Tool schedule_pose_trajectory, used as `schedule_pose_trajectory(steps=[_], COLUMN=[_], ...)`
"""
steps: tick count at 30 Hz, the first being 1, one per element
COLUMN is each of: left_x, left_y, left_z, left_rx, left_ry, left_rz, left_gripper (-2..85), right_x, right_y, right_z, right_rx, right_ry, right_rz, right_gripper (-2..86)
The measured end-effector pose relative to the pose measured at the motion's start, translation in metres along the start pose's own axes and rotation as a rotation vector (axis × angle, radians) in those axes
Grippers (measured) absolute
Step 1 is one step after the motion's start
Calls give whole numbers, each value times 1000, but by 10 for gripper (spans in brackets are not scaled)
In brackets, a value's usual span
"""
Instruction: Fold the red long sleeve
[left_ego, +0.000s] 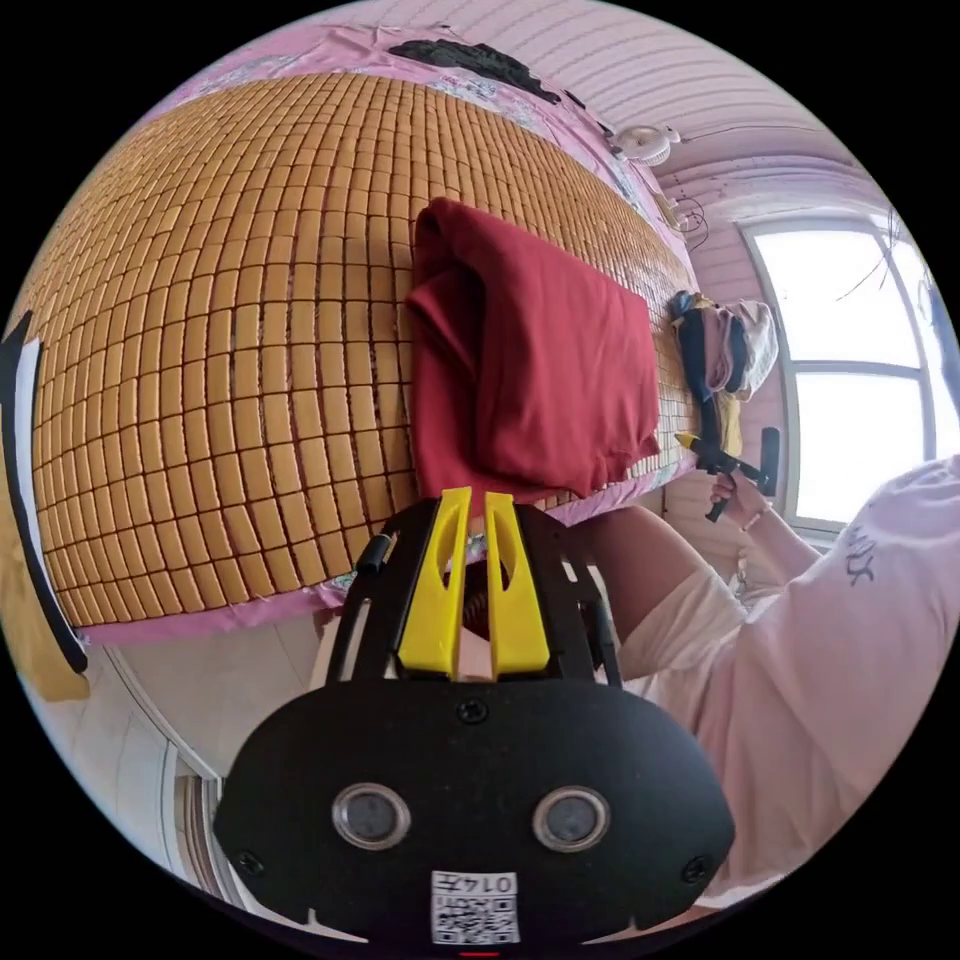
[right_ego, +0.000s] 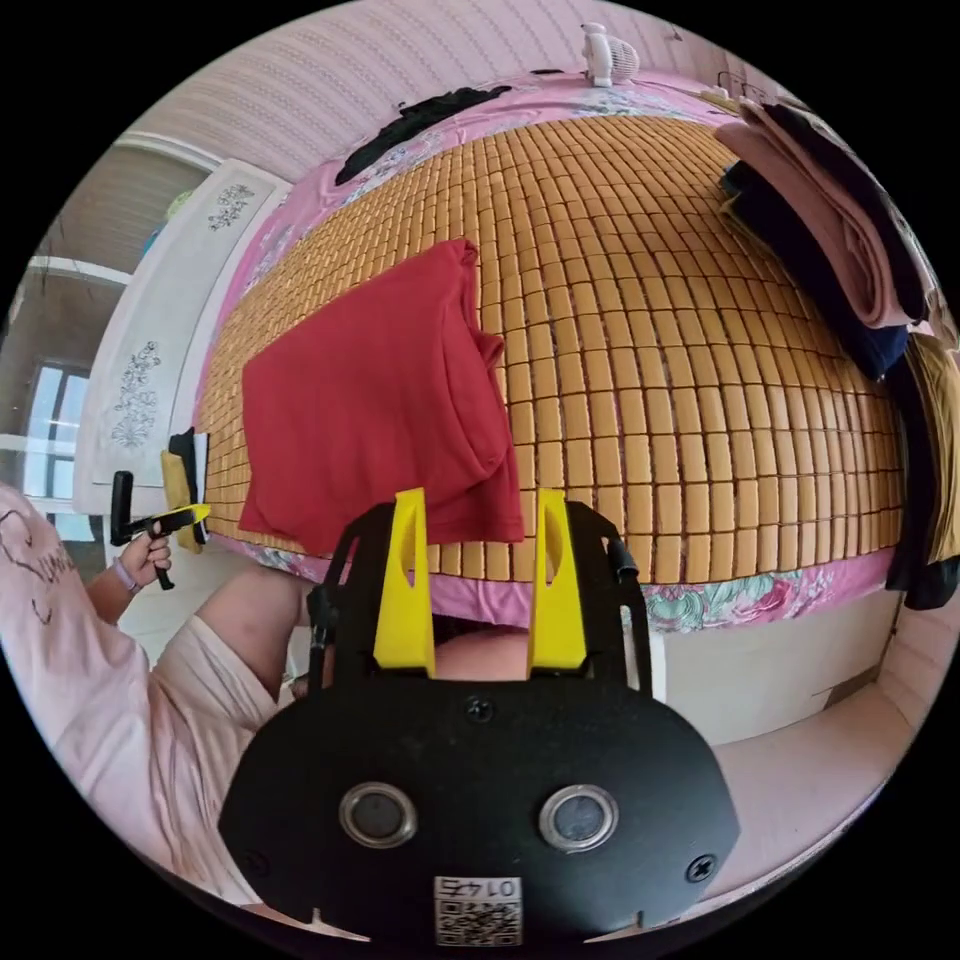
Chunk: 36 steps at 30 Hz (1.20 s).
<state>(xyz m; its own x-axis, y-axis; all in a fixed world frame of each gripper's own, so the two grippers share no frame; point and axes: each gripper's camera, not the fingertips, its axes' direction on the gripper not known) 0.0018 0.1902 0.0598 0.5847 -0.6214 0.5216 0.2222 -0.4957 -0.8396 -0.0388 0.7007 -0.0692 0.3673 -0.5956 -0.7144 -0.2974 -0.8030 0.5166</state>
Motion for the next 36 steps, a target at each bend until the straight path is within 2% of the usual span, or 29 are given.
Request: schedule_pose_trajectory(steps=[3,5,7,9,11,14,18,21,24,27,29,31,36], left_x=[16,33,45,58,75,93,94,96,102,98,99,101,128], left_y=[-5,-11,-12,-10,6,28,56,93,134,173,216,244,294], left_z=[19,37,56,79,97,107,105,89,74,55,32,22,23], left_rx=[39,91,101,69,108,142,209,282,324,371,491,530,568], left_ry=[-102,-154,-152,-152,-318,-423,-395,-426,-469,-459,-454,-438,-457], left_rz=[14,52,61,91,159,250,262,195,179,69,-3,-3,111], left_gripper=[74,95,103,93,71,60,51,50,54,29,1,-6,-9], right_x=[-7,-9,-14,-22,-29,-34,-30,-55,-89,-113,-123,-137,-164], right_y=[-7,-12,-16,-11,-7,-2,11,36,66,90,102,116,111], right_z=[23,40,62,68,74,84,90,85,91,106,106,99,111], right_rx=[33,23,-18,25,48,79,91,124,103,67,121,238,211], right_ry=[111,84,127,170,190,132,-10,-69,-12,87,136,127,39], right_rz=[-4,5,2,-44,-87,-95,-18,-115,-245,-287,-293,-345,-383], right_gripper=[148,139,124,112,87,58,40,42,52,40,22,9,0])
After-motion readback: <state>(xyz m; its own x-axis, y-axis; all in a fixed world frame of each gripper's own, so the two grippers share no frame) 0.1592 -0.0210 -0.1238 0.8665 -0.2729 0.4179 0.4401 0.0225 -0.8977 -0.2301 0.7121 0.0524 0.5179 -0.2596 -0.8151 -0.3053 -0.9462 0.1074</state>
